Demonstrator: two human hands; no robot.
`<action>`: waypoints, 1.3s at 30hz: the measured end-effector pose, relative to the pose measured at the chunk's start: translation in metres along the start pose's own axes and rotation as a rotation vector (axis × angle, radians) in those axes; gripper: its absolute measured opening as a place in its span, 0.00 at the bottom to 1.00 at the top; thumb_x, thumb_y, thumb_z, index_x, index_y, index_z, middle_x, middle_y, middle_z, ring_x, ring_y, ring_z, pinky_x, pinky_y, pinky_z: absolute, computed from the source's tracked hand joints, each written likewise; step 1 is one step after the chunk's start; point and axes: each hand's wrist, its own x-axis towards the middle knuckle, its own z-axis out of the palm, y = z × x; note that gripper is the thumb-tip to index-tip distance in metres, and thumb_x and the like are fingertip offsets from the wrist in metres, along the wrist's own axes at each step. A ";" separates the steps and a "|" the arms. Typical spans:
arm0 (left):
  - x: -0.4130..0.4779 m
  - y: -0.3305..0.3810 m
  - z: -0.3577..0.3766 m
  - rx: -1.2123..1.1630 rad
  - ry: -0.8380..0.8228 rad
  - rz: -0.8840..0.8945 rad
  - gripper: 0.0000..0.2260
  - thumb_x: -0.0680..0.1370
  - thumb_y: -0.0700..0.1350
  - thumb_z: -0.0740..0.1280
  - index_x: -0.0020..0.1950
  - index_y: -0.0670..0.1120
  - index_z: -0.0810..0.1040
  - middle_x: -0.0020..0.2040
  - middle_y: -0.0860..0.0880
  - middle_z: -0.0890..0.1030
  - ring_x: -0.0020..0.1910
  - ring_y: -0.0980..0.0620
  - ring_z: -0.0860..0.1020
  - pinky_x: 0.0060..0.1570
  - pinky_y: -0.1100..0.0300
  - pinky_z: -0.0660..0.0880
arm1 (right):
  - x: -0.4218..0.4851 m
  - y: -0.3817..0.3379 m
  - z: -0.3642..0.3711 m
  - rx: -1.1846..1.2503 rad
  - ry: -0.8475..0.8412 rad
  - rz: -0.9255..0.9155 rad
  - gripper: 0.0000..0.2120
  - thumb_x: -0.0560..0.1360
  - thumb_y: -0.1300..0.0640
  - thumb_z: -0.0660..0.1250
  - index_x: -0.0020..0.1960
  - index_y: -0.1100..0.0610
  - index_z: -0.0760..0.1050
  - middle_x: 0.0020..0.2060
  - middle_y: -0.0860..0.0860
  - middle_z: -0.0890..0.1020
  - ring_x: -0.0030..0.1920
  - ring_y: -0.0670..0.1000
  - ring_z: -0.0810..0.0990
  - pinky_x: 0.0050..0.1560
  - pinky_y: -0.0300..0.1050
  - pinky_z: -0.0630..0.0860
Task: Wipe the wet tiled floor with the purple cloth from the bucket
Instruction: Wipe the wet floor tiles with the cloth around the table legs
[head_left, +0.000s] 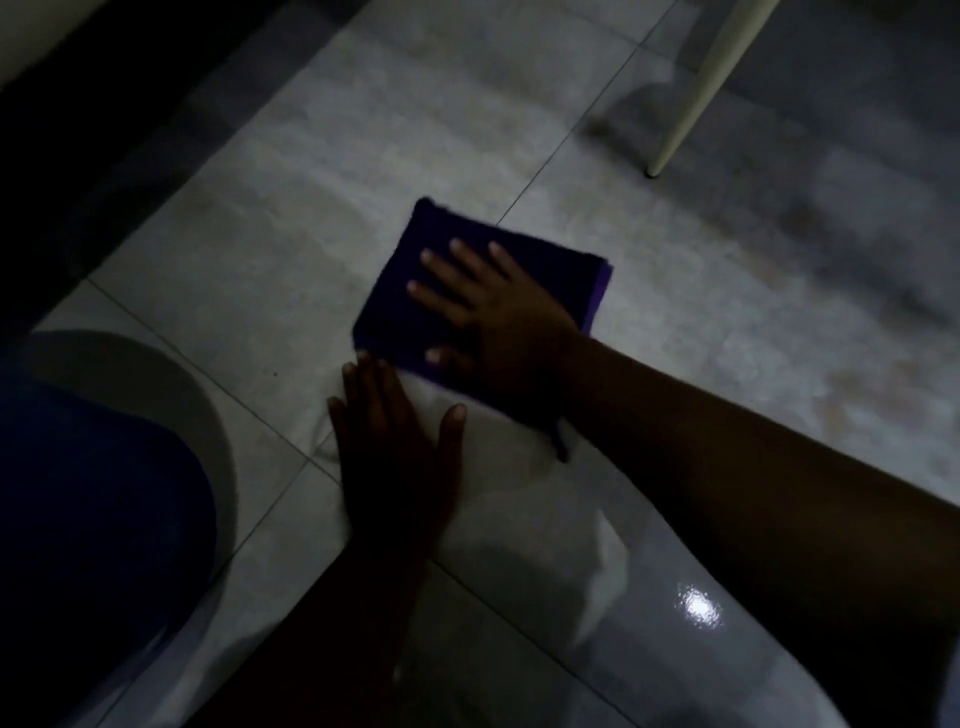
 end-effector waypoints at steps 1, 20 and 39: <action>-0.001 0.000 0.002 0.036 -0.001 0.009 0.40 0.78 0.68 0.43 0.80 0.40 0.49 0.81 0.40 0.54 0.81 0.43 0.51 0.79 0.44 0.49 | -0.016 0.006 0.003 -0.004 0.001 -0.089 0.36 0.77 0.30 0.46 0.81 0.46 0.51 0.82 0.51 0.52 0.82 0.58 0.47 0.79 0.61 0.42; 0.004 -0.001 0.003 0.162 -0.051 0.027 0.41 0.78 0.69 0.43 0.79 0.38 0.48 0.81 0.39 0.52 0.80 0.41 0.51 0.78 0.41 0.50 | -0.046 0.054 -0.004 0.011 -0.031 -0.092 0.36 0.78 0.31 0.49 0.81 0.46 0.51 0.82 0.51 0.51 0.82 0.58 0.45 0.79 0.61 0.41; 0.031 0.112 -0.001 0.024 -0.071 0.339 0.38 0.77 0.66 0.48 0.79 0.40 0.56 0.80 0.39 0.55 0.80 0.41 0.52 0.78 0.43 0.49 | -0.232 0.123 0.022 0.042 -0.038 0.044 0.35 0.79 0.32 0.53 0.81 0.46 0.54 0.82 0.50 0.53 0.82 0.57 0.46 0.80 0.60 0.43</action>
